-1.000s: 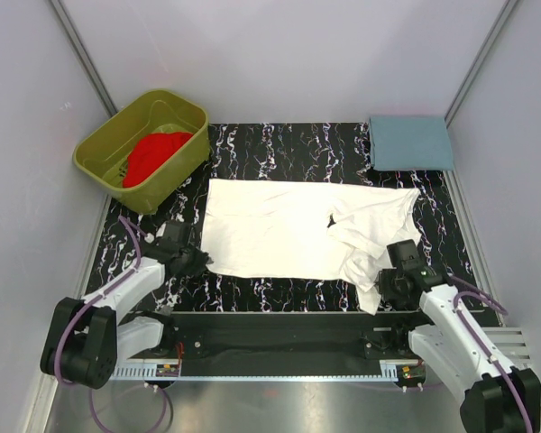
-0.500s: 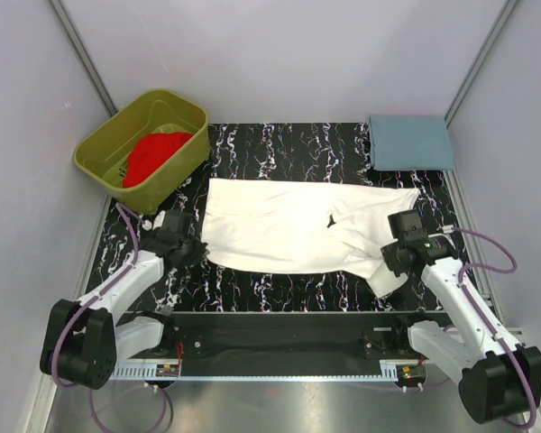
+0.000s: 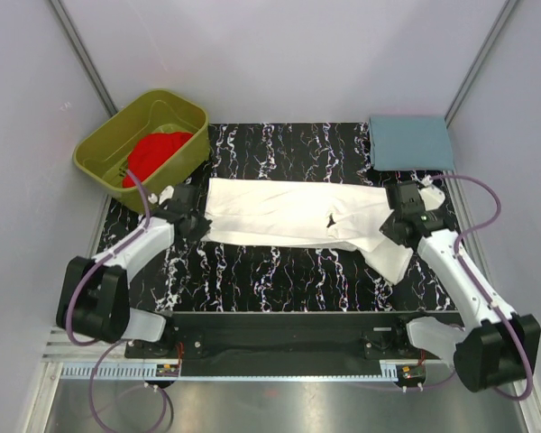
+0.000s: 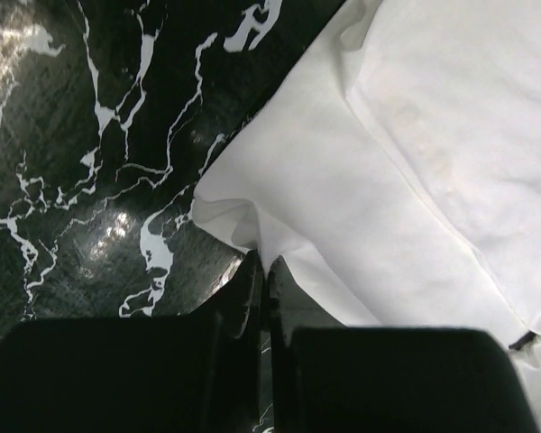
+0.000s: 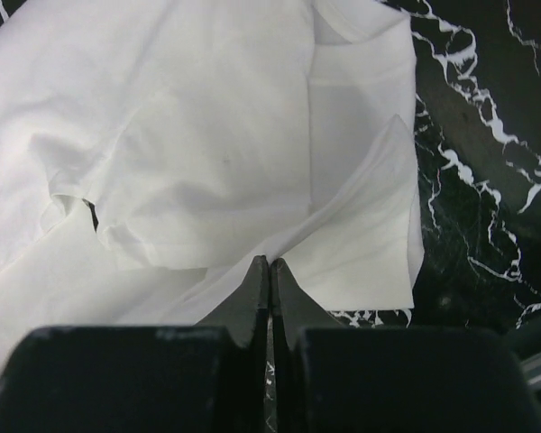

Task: Fold and stack the t-shirts
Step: Fold the tshirt

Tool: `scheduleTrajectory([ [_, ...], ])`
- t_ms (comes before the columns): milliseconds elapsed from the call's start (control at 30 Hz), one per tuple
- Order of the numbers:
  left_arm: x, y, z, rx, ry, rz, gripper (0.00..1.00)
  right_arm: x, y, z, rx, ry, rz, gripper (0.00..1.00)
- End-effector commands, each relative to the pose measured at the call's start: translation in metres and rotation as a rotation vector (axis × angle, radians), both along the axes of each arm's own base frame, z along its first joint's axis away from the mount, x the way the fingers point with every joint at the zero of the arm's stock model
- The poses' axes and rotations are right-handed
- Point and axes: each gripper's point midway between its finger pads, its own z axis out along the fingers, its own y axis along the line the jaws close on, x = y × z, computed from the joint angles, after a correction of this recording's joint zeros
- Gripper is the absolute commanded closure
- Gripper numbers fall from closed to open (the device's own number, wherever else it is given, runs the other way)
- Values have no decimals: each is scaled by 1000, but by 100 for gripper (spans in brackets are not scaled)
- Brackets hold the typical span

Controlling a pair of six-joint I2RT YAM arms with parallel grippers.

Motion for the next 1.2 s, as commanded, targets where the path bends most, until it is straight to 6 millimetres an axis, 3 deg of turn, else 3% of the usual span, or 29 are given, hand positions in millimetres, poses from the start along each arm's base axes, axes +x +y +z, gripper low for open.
scheduleTrajectory([
  [0,27,15,17,114,-41,25,100,35,1,25,-101,-52,133,100],
  [233,37,15,-3,150,63,32,100,66,7,-2,-175,113,250,100],
  [300,35,13,-18,157,127,29,100,73,11,-10,-162,130,271,100],
  [500,42,7,-19,126,111,28,99,81,14,-27,-161,171,290,100],
  [600,50,7,-11,129,87,41,83,85,12,-28,-163,169,290,100],
  [700,60,6,-3,129,64,53,79,90,13,-30,-160,166,295,100],
  [800,69,7,1,138,55,71,80,96,13,-30,-156,157,301,100],
  [933,78,9,0,154,64,90,90,106,12,-29,-152,142,300,100],
  [1167,76,20,-6,223,133,137,94,113,3,-31,-155,151,275,100],
])
